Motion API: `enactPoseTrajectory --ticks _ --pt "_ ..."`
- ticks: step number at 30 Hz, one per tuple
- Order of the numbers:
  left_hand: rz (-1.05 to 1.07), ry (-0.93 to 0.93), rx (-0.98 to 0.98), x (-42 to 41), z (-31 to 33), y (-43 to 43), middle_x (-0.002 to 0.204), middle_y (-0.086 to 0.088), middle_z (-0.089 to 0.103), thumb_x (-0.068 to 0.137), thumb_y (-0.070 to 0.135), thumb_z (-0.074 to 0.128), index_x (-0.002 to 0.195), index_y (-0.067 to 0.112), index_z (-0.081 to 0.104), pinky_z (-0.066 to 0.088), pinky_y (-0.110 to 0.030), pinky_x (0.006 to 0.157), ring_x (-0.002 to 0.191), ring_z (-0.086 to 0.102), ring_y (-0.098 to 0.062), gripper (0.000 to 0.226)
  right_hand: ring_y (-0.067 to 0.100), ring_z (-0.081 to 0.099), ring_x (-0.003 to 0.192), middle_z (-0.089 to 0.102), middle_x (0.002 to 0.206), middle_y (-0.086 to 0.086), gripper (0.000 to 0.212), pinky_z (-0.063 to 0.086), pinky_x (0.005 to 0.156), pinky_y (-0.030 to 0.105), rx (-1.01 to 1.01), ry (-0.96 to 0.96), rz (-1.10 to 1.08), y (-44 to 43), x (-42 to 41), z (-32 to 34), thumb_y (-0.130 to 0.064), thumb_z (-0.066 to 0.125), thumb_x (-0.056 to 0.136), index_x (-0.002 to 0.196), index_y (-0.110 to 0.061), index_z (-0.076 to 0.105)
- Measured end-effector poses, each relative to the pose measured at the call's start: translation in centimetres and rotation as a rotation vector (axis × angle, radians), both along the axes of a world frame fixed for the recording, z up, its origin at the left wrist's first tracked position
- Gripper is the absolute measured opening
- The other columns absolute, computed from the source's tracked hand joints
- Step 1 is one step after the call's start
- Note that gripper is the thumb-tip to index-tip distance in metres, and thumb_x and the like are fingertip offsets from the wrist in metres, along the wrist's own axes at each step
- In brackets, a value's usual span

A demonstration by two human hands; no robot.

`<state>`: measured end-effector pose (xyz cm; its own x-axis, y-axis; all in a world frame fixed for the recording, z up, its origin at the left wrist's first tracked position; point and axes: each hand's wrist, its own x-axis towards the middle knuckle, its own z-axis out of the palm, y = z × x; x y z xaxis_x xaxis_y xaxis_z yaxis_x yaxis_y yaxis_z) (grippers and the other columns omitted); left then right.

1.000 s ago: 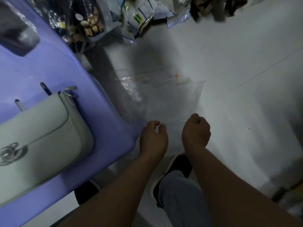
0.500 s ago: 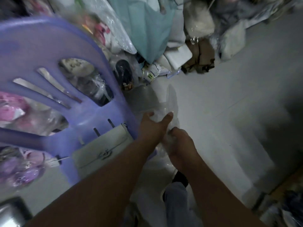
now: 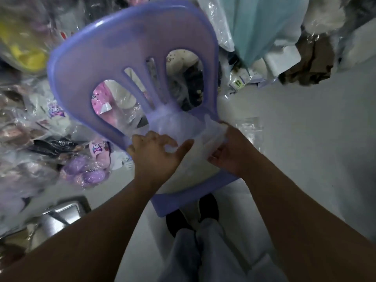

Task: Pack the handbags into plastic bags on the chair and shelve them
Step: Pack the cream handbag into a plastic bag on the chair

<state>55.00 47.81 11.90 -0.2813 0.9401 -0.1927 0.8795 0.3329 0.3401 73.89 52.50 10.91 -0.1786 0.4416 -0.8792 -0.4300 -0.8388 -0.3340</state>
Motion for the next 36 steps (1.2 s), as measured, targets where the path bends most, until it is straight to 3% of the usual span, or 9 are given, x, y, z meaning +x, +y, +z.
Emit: enactPoseTrajectory --ticks 3,7,9,11,17,23,27,33,36 --pt "0.376 -0.022 -0.293 -2.2 -0.9 -2.3 0.124 -0.008 0.062 0.084 0.084 0.034 0.116 0.031 0.068 0.031 -0.049 0.102 0.122 0.043 -0.04 0.071 0.008 0.058 0.05 0.065 0.07 -0.002 0.025 0.046 0.044 0.019 0.029 0.048 0.273 -1.2 -2.9 -1.7 -0.004 0.047 0.1 0.084 -0.016 0.062" --pt "0.835 -0.117 -0.61 -4.8 -1.3 -5.1 0.155 -0.019 0.032 0.09 0.079 0.018 0.151 0.018 0.032 0.008 -0.058 0.116 0.143 0.02 -0.046 0.087 0.021 0.068 0.074 0.074 0.085 0.006 0.026 0.055 0.065 0.029 0.157 -0.104 0.518 -3.3 -5.6 -3.1 0.005 0.065 0.087 0.105 -0.012 0.073" --pt "0.786 -0.025 -0.594 -5.0 -1.2 -5.9 0.157 -0.018 0.031 0.091 0.076 0.023 0.152 0.018 0.031 0.001 -0.06 0.118 0.146 0.016 -0.047 0.084 0.02 0.066 0.07 0.071 0.083 0.007 0.034 0.053 0.061 0.027 0.17 -0.135 0.609 -3.9 -7.0 -2.9 0.008 0.067 0.084 0.11 -0.013 0.071" --pt "0.64 0.048 -0.412 -4.5 -1.2 -6.0 0.15 -0.016 0.041 0.088 0.073 0.032 0.146 0.019 0.042 0.014 -0.057 0.116 0.14 0.028 -0.044 0.08 0.02 0.068 0.074 0.072 0.086 0.006 0.036 0.057 0.067 0.034 0.16 -0.125 0.69 -4.1 -8.3 -2.6 0.003 0.07 0.085 0.112 -0.02 0.07" --pt "0.799 -0.877 -0.324 -2.6 -1.8 -3.0 0.127 0.0 0.063 0.082 0.073 0.056 0.129 0.026 0.053 0.049 -0.043 0.102 0.111 0.063 -0.023 0.066 0.031 0.073 0.1 0.077 0.103 0.01 0.023 0.056 0.095 0.054 0.27 -0.044 0.875 -3.2 -11.3 -3.0 -0.018 0.072 0.083 0.105 -0.021 0.076" --pt "0.883 -0.521 -0.197 -4.9 -4.0 -3.8 0.111 -0.013 0.067 0.098 0.034 0.056 0.12 0.012 0.059 0.051 -0.043 0.094 0.102 0.063 -0.033 0.032 0.014 0.069 0.059 0.07 0.068 0.004 0.006 0.059 0.083 0.044 0.012 -0.001 0.611 -1.5 -12.4 -3.7 -0.007 0.06 0.092 0.089 -0.007 0.066" --pt "0.789 -0.012 -0.157 -7.3 -4.4 -6.5 0.116 -0.02 0.062 0.1 0.04 0.05 0.125 0.014 0.054 0.042 -0.047 0.088 0.109 0.054 -0.042 0.036 0.025 0.07 0.077 0.07 0.084 0.008 0.014 0.063 0.075 0.046 0.129 -0.512 0.518 -1.2 -12.9 -5.4 -0.024 0.069 0.087 0.078 -0.016 0.063" --pt "0.658 0.268 -0.102 -8.8 -4.4 -7.1 0.112 -0.02 0.056 0.093 0.045 0.061 0.135 0.017 0.047 0.039 -0.05 0.083 0.103 0.05 -0.041 0.053 0.007 0.055 0.076 0.057 0.077 0.001 0.013 0.043 0.071 0.016 0.432 -0.51 0.511 -0.9 -13.4 -5.8 -0.027 0.058 0.083 0.074 -0.025 0.067" --pt "0.404 0.491 -0.136 -9.2 -5.0 -7.7 0.103 -0.014 0.052 0.088 0.025 0.068 0.131 0.022 0.049 0.034 -0.044 0.074 0.09 0.047 -0.035 0.047 0.016 0.059 0.116 0.067 0.115 0.011 0.023 0.028 0.095 0.008 0.784 -0.912 1.017 -0.7 -11.7 -6.8 -0.012 0.056 0.091 0.108 -0.006 0.07"
